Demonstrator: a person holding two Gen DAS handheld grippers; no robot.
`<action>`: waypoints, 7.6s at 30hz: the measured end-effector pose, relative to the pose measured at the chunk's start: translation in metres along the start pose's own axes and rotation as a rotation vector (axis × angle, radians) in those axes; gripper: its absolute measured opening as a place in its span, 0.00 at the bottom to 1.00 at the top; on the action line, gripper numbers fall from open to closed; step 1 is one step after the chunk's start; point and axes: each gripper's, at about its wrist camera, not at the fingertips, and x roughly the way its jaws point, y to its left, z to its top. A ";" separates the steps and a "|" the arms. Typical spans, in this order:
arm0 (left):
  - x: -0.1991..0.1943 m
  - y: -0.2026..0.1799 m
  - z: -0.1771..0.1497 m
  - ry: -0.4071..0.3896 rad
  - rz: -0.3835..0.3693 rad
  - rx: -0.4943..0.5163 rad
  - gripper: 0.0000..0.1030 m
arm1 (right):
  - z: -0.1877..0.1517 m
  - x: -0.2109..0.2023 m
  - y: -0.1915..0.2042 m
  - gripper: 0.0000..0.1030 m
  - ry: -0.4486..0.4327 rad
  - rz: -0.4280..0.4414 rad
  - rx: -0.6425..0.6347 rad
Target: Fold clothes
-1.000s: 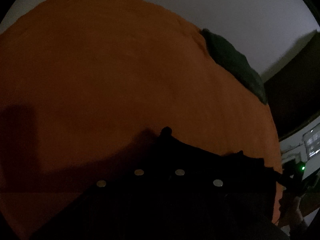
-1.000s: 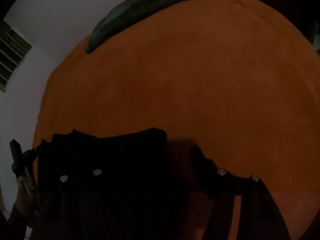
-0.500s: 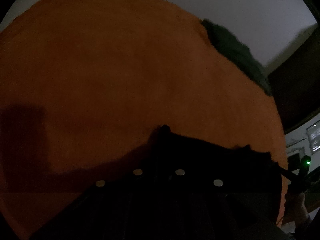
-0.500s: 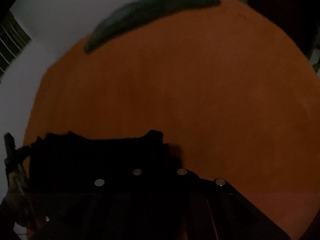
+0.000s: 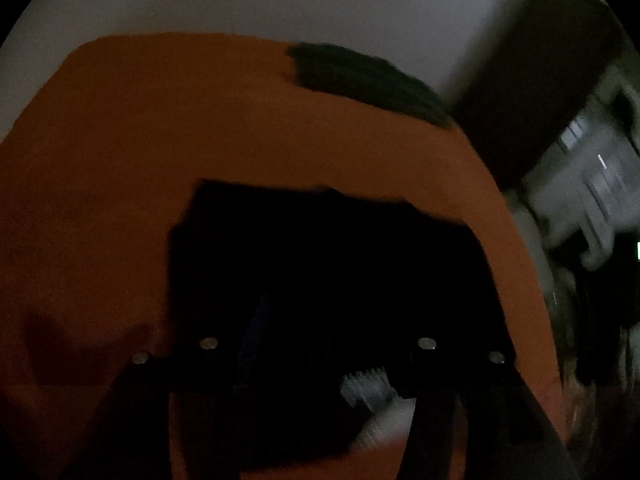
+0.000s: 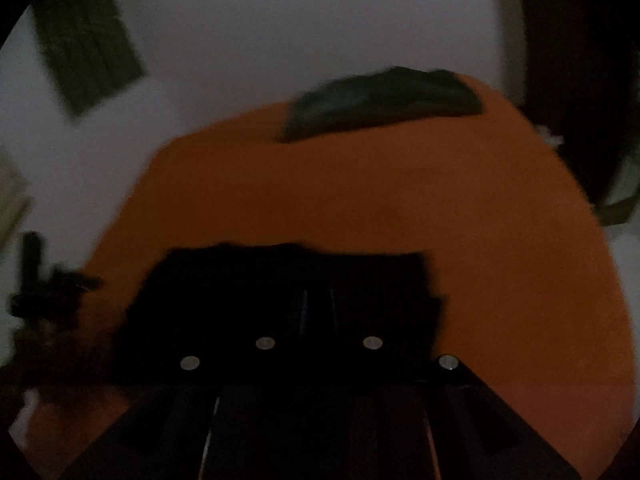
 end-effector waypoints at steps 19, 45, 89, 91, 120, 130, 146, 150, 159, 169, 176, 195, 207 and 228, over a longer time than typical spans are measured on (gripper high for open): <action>0.082 -0.061 -0.140 0.119 0.081 0.058 0.50 | -0.185 0.064 0.079 0.28 0.281 -0.023 -0.055; 0.087 -0.038 -0.153 0.150 0.280 0.009 0.50 | -0.176 0.053 -0.012 0.00 0.365 -0.101 -0.090; 0.081 -0.078 -0.173 0.207 0.146 -0.021 0.47 | -0.180 0.038 -0.029 0.00 0.406 0.027 0.021; 0.080 -0.076 -0.173 0.203 0.147 -0.024 0.47 | -0.181 0.040 -0.032 0.00 0.415 0.023 0.020; 0.069 -0.062 -0.191 0.194 0.145 -0.035 0.44 | -0.187 0.053 -0.034 0.00 0.460 0.057 0.024; 0.051 -0.017 -0.196 0.181 0.239 -0.088 0.44 | -0.189 0.037 -0.067 0.00 0.456 -0.007 0.127; 0.018 0.027 -0.202 0.153 0.336 -0.095 0.44 | -0.180 -0.030 -0.204 0.00 0.399 -0.195 0.301; 0.010 0.034 -0.205 0.144 0.421 -0.065 0.44 | -0.181 -0.041 -0.221 0.00 0.384 -0.213 0.343; 0.008 0.064 -0.167 0.133 0.499 -0.073 0.44 | -0.185 -0.068 -0.259 0.00 0.354 -0.311 0.388; -0.033 0.102 -0.160 0.101 0.455 -0.073 0.45 | -0.181 -0.097 -0.271 0.27 0.250 -0.141 0.489; -0.029 0.148 -0.158 0.076 0.474 -0.181 0.45 | -0.185 -0.116 -0.285 0.27 0.248 -0.034 0.569; 0.003 0.153 -0.152 0.133 0.486 -0.270 0.51 | -0.199 -0.082 -0.265 0.03 0.293 -0.077 0.564; -0.032 0.177 -0.151 0.119 0.560 -0.284 0.51 | -0.175 -0.092 -0.238 0.04 0.245 -0.297 0.307; -0.001 0.161 -0.156 0.186 0.528 -0.137 0.58 | -0.170 -0.044 -0.194 0.04 0.356 -0.311 0.133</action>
